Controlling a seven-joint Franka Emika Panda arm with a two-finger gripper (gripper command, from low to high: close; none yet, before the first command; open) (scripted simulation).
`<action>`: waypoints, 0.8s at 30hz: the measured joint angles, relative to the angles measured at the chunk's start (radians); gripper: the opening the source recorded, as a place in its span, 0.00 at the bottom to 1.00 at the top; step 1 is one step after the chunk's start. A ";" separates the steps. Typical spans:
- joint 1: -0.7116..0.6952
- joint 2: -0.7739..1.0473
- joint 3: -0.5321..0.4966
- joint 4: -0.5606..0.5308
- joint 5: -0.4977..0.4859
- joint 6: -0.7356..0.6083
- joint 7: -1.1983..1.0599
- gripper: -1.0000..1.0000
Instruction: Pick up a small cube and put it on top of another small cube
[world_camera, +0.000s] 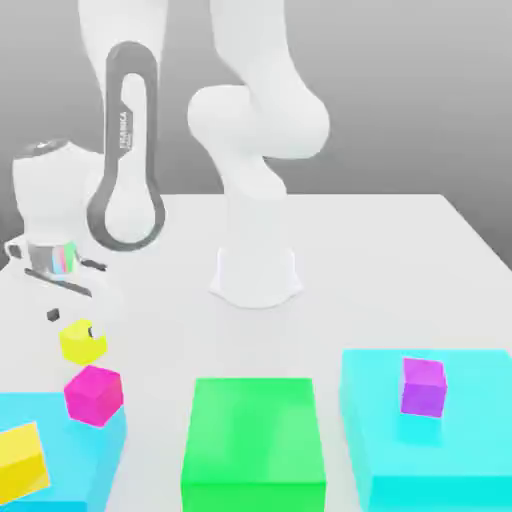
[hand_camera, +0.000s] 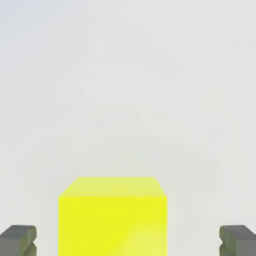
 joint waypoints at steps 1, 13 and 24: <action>-0.038 0.020 0.044 0.004 0.024 0.016 -0.018 0.50; -0.080 0.036 0.089 0.006 0.032 0.030 -0.023 0.00; 0.066 -0.186 -0.164 -0.049 -0.377 -0.128 0.279 0.00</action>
